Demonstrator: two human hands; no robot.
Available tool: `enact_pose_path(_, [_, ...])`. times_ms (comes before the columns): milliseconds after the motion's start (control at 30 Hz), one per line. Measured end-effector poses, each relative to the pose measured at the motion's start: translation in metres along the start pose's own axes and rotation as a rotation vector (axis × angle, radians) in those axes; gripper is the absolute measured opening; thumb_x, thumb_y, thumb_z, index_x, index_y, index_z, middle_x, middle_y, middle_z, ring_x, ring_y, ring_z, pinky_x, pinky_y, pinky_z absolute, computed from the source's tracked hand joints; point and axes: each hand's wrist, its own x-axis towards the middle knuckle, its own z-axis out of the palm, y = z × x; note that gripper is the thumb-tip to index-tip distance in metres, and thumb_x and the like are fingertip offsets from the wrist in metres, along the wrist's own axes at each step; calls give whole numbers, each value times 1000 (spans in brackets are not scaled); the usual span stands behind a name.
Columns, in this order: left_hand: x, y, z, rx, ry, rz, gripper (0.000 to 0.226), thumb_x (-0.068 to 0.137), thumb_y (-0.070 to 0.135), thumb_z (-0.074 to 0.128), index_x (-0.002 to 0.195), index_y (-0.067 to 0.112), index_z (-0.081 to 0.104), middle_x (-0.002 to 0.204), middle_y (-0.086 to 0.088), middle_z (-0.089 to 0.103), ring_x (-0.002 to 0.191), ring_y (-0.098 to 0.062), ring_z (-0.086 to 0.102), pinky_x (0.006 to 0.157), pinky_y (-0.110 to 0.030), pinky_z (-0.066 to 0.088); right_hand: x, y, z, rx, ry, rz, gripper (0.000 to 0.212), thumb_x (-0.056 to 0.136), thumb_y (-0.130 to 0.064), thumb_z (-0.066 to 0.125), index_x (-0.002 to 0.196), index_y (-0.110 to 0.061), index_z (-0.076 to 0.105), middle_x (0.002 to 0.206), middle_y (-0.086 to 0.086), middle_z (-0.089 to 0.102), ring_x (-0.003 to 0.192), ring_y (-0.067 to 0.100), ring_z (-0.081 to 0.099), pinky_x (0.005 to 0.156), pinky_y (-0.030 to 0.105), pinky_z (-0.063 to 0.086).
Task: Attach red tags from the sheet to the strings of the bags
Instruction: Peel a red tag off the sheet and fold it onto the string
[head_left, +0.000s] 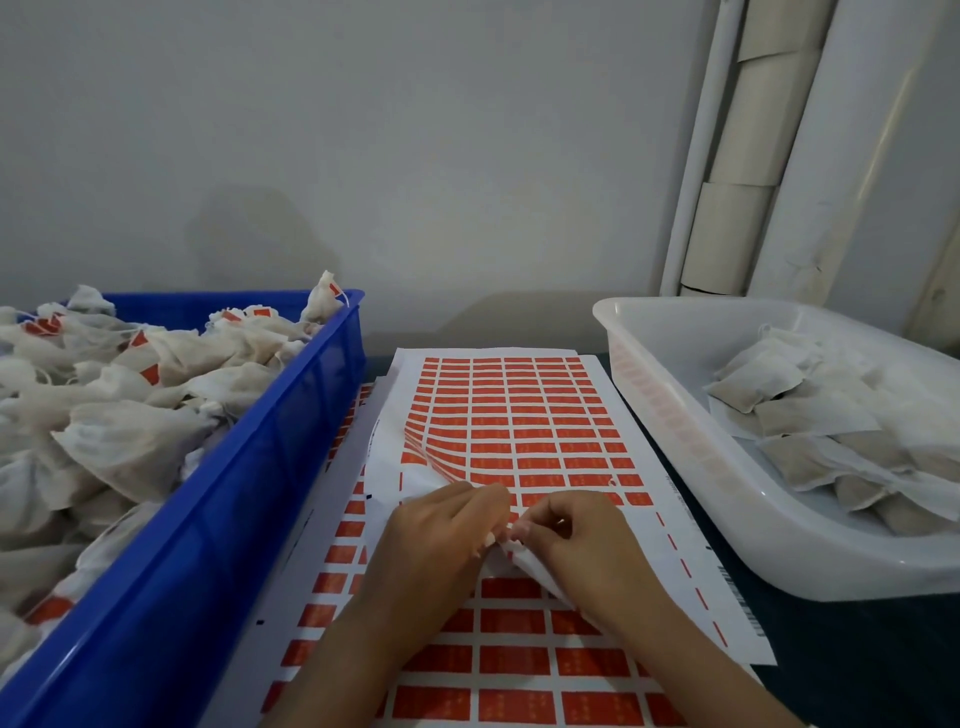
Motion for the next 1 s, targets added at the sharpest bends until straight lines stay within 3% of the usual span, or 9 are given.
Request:
enact_pose_path(100, [0, -1, 1, -14, 2, -23, 31, 97, 46, 29, 76, 26, 39, 55, 7, 58, 58, 9, 35, 61, 5, 30, -1, -2, -3, 19, -3, -8, 15, 83, -30, 67, 68, -29, 63, 70, -15, 61, 70, 3, 59, 65, 8, 39])
enact_pose_path(200, [-2, -2, 2, -12, -27, -37, 29, 93, 38, 43, 71, 20, 48, 54, 5, 58, 55, 8, 38, 54, -1, 37, -1, -4, -6, 17, -34, -27, 11, 79, -32, 70, 72, -23, 70, 73, -10, 67, 72, 5, 62, 76, 21, 50])
enact_pose_path(267, [-1, -2, 1, 23, -65, -67, 21, 79, 27, 59, 63, 15, 54, 53, 5, 57, 54, 8, 37, 53, 1, 33, -1, -4, -8, 27, -65, -39, 10, 80, -28, 70, 70, -24, 70, 75, -9, 67, 75, 6, 63, 83, 29, 52])
enact_pose_path(367, [0, 0, -2, 42, -130, -114, 15, 68, 23, 66, 62, 15, 55, 54, 8, 57, 52, 6, 35, 52, 5, 23, -3, -3, -9, 64, -70, -51, 12, 79, -24, 71, 68, -25, 69, 75, -9, 68, 77, 8, 64, 86, 35, 52])
enact_pose_path(500, [2, 0, -4, 29, -170, -155, 13, 65, 22, 67, 63, 15, 56, 55, 8, 57, 47, 1, 34, 49, 4, 23, -2, -2, -5, -9, -30, -105, 13, 82, -26, 68, 70, -28, 64, 74, -12, 65, 72, 5, 62, 79, 22, 52])
enact_pose_path(633, [6, 0, -6, 45, -196, -188, 13, 61, 23, 66, 62, 18, 55, 55, 11, 57, 41, 4, 29, 43, 5, 19, -1, 0, -1, -49, 1, -79, 21, 87, -26, 61, 68, -31, 53, 74, -13, 58, 72, 3, 56, 67, 7, 40])
enact_pose_path(867, [7, -3, -3, 104, -158, -115, 16, 44, 24, 64, 57, 17, 60, 50, 10, 59, 35, -11, 51, 37, 4, 6, -1, 5, -2, 65, 54, -35, 12, 89, -22, 58, 77, -23, 58, 81, -5, 62, 77, 7, 58, 73, 12, 44])
enact_pose_path(933, [6, -5, 0, 111, -144, -131, 17, 46, 21, 68, 62, 15, 63, 54, 7, 62, 39, -11, 57, 48, 6, 11, -1, 7, -1, 67, 64, -41, 16, 89, -21, 57, 73, -24, 55, 79, -7, 60, 75, 7, 58, 70, 10, 42])
enact_pose_path(1000, [11, -9, -2, 38, -256, -306, 21, 67, 25, 75, 83, 25, 61, 74, 14, 62, 56, -2, 56, 66, 3, 29, 0, 8, -2, 52, 53, -37, 20, 91, -20, 55, 72, -26, 52, 77, -10, 58, 73, 6, 56, 65, 7, 39])
